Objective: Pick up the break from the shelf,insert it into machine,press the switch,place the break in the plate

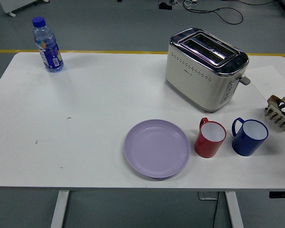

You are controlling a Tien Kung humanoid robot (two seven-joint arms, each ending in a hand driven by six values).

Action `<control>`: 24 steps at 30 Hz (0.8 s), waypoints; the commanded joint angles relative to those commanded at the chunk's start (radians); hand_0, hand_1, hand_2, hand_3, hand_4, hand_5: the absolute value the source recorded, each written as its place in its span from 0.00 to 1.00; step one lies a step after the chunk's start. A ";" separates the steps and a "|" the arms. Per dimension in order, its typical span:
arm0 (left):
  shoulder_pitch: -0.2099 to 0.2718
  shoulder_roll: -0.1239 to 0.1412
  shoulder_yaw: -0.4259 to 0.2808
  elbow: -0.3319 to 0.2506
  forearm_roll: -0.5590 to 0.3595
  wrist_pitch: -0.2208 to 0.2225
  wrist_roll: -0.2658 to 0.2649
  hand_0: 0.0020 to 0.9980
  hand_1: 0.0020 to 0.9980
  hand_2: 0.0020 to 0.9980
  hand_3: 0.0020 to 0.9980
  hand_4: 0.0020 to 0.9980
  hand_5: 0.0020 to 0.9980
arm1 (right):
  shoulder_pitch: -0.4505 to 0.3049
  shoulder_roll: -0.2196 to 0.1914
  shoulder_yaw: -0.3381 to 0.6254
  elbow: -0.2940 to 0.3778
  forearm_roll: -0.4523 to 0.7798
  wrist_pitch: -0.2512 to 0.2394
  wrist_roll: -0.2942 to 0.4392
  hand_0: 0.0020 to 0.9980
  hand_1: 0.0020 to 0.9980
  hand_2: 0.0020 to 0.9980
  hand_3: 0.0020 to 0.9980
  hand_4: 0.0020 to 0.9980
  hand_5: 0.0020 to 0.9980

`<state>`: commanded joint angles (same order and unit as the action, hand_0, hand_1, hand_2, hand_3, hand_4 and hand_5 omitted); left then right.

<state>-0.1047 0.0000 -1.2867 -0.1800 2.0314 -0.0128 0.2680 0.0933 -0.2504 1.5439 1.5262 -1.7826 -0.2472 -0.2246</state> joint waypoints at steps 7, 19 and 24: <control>0.004 0.000 -0.003 0.000 0.007 -0.003 0.002 0.60 0.47 0.47 0.55 0.29 0.93 | 0.021 0.001 -0.054 -0.032 -0.253 0.007 -0.034 0.95 0.86 0.93 0.91 0.82 0.09; 0.008 0.000 -0.001 0.000 0.004 -0.003 0.003 0.60 0.46 0.47 0.55 0.29 0.93 | 0.124 -0.011 -0.156 -0.097 -0.486 0.050 -0.174 0.85 0.77 0.79 0.85 0.82 0.11; 0.006 0.000 0.007 0.000 -0.009 -0.001 0.003 0.60 0.46 0.46 0.55 0.29 0.93 | 0.163 -0.020 -0.182 -0.119 -0.486 0.084 -0.244 0.78 0.71 0.71 0.83 0.81 0.11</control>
<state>-0.0992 0.0000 -1.2792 -0.1800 2.0225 -0.0138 0.2711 0.2565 -0.2701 1.3621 1.4072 -2.2689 -0.1628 -0.4690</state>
